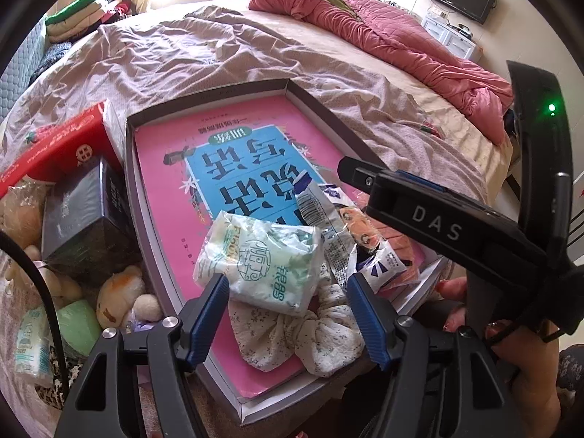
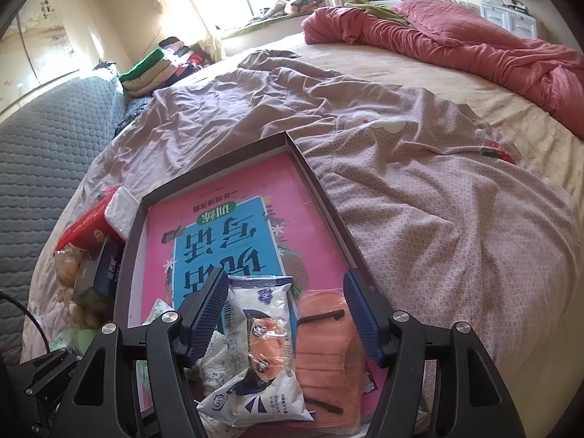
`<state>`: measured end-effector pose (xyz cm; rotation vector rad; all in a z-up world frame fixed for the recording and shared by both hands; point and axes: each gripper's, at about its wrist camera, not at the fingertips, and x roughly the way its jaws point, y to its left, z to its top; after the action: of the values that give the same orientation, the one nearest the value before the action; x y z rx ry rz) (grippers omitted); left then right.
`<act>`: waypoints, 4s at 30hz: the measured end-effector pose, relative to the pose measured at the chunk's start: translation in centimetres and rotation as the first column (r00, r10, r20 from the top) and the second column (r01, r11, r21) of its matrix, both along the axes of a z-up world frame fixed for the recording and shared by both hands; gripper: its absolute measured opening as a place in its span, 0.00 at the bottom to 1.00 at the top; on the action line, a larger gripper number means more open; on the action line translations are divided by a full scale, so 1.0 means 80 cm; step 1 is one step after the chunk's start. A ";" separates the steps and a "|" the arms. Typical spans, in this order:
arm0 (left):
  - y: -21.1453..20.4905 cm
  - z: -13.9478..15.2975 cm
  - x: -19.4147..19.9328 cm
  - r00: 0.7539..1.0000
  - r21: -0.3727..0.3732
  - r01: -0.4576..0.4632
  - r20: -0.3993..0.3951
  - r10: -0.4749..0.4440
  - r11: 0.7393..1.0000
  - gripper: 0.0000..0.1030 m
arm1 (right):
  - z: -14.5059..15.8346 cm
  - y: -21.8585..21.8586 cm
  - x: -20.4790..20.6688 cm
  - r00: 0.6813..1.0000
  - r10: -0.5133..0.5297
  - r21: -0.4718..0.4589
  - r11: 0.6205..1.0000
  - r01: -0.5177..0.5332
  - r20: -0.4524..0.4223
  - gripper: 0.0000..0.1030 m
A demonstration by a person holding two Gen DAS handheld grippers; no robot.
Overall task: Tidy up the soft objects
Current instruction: 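Open left tool releasing wipes pack in tray while right tool releases white bag, then move both open tools away from the tray back toward the pile of items, then grasp green-white Flower tissue pack with left tool while right tool grasps purple-dressed teddy bear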
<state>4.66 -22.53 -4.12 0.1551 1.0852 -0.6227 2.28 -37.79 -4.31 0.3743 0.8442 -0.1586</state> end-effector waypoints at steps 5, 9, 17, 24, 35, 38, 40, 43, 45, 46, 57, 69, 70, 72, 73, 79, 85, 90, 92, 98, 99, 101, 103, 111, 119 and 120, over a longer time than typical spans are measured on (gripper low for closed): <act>0.008 0.009 -0.002 0.999 -0.004 -0.026 0.023 0.026 1.000 0.65 | 0.000 -0.001 -0.001 1.000 -0.002 0.002 1.000 0.002 0.003 0.67; 0.019 0.014 -0.002 0.998 -0.010 -0.050 0.029 0.050 0.999 0.66 | 0.003 0.002 -0.002 1.000 0.008 -0.006 1.000 -0.008 0.015 0.69; 0.036 0.020 -0.005 0.995 -0.003 -0.093 0.029 0.093 0.996 0.71 | 0.026 0.014 -0.013 0.995 0.028 -0.054 0.998 -0.022 0.098 0.72; 0.043 0.031 -0.014 0.992 0.026 -0.105 0.077 0.103 0.994 0.72 | 0.040 0.028 -0.018 0.991 0.047 -0.119 0.992 -0.032 0.122 0.75; 0.063 0.045 -0.019 0.984 0.031 -0.140 0.111 0.136 0.990 0.73 | 0.059 0.050 -0.030 0.985 0.071 -0.202 0.979 -0.039 0.158 0.76; 0.068 0.048 -0.020 0.983 0.028 -0.148 0.117 0.144 0.989 0.73 | 0.067 0.056 -0.035 0.981 0.079 -0.214 0.976 -0.040 0.176 0.76; 0.073 0.051 -0.020 0.981 0.022 -0.154 0.121 0.151 0.988 0.73 | 0.069 0.060 -0.035 0.981 0.086 -0.219 0.975 -0.046 0.176 0.76; 0.078 0.055 -0.021 0.977 0.022 -0.166 0.136 0.161 0.986 0.73 | 0.073 0.067 -0.037 0.980 0.099 -0.227 0.972 -0.057 0.175 0.76; 0.082 0.059 -0.023 0.974 0.022 -0.174 0.152 0.169 0.984 0.73 | 0.076 0.071 -0.038 0.979 0.106 -0.233 0.970 -0.063 0.177 0.76; 0.084 0.061 -0.023 0.972 0.023 -0.178 0.158 0.172 0.984 0.73 | 0.078 0.073 -0.039 0.978 0.109 -0.234 0.970 -0.065 0.178 0.76; 0.103 0.081 -0.028 0.947 0.044 -0.234 0.237 0.218 0.971 0.73 | 0.117 0.096 -0.056 0.958 0.135 -0.234 0.969 -0.075 0.253 0.76; 0.146 0.090 -0.022 0.923 0.025 -0.314 0.240 0.300 0.949 0.73 | 0.131 0.132 -0.057 0.949 0.203 -0.179 0.970 -0.162 0.243 0.76; 0.151 0.091 -0.023 0.921 0.022 -0.321 0.242 0.307 0.947 0.73 | 0.131 0.136 -0.057 0.948 0.212 -0.182 0.968 -0.170 0.239 0.76; 0.156 0.092 -0.022 0.919 0.021 -0.327 0.242 0.312 0.945 0.73 | 0.132 0.142 -0.056 0.947 0.222 -0.184 0.966 -0.182 0.234 0.76; 0.160 0.093 -0.022 0.917 0.022 -0.332 0.241 0.317 0.943 0.73 | 0.132 0.146 -0.057 0.945 0.229 -0.183 0.965 -0.189 0.233 0.76; 0.181 0.100 -0.021 0.905 0.007 -0.361 0.244 0.348 0.933 0.73 | 0.137 0.163 -0.061 0.937 0.259 -0.196 0.957 -0.215 0.233 0.76; 0.214 0.108 -0.018 0.887 -0.007 -0.402 0.247 0.391 0.916 0.73 | 0.139 0.178 -0.063 0.930 0.289 -0.207 0.947 -0.245 0.225 0.76; 0.250 0.108 -0.013 0.864 -0.012 -0.452 0.240 0.442 0.892 0.73 | 0.136 0.191 -0.061 0.925 0.319 -0.220 0.936 -0.273 0.207 0.76; 0.264 0.106 -0.011 0.856 -0.012 -0.472 0.232 0.462 0.881 0.73 | 0.134 0.196 -0.060 0.922 0.332 -0.221 0.932 -0.288 0.200 0.76; 0.306 0.090 0.002 0.833 -0.011 -0.531 0.181 0.524 0.848 0.73 | 0.127 0.209 -0.059 0.914 0.364 -0.232 0.918 -0.320 0.178 0.76; 0.311 0.087 0.003 0.829 -0.010 -0.538 0.176 0.531 0.843 0.73 | 0.126 0.210 -0.059 0.913 0.368 -0.234 0.917 -0.324 0.176 0.76; 0.321 0.083 0.006 0.825 -0.013 -0.547 0.160 0.541 0.837 0.73 | 0.124 0.213 -0.058 0.912 0.374 -0.237 0.913 -0.331 0.168 0.76; 0.330 0.079 0.009 0.818 -0.009 -0.560 0.151 0.555 0.828 0.73 | 0.122 0.215 -0.058 0.911 0.378 -0.239 0.911 -0.336 0.164 0.76; 0.339 0.066 0.013 0.821 -0.019 -0.560 0.117 0.558 0.828 0.73 | 0.112 0.229 -0.056 0.901 0.414 -0.261 0.891 -0.372 0.129 0.76; 0.300 0.026 0.026 0.870 0.045 -0.492 0.071 0.488 0.869 0.73 | 0.077 0.249 -0.044 0.880 0.475 -0.292 0.846 -0.447 0.030 0.76; 0.293 0.019 0.029 0.876 0.056 -0.480 0.066 0.477 0.875 0.73 | 0.071 0.252 -0.042 0.875 0.485 -0.298 0.836 -0.460 0.010 0.76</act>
<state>6.98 0.89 -2.60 -0.0403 1.0459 -0.1305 -1.08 -17.60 1.35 -0.1102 0.7921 0.1971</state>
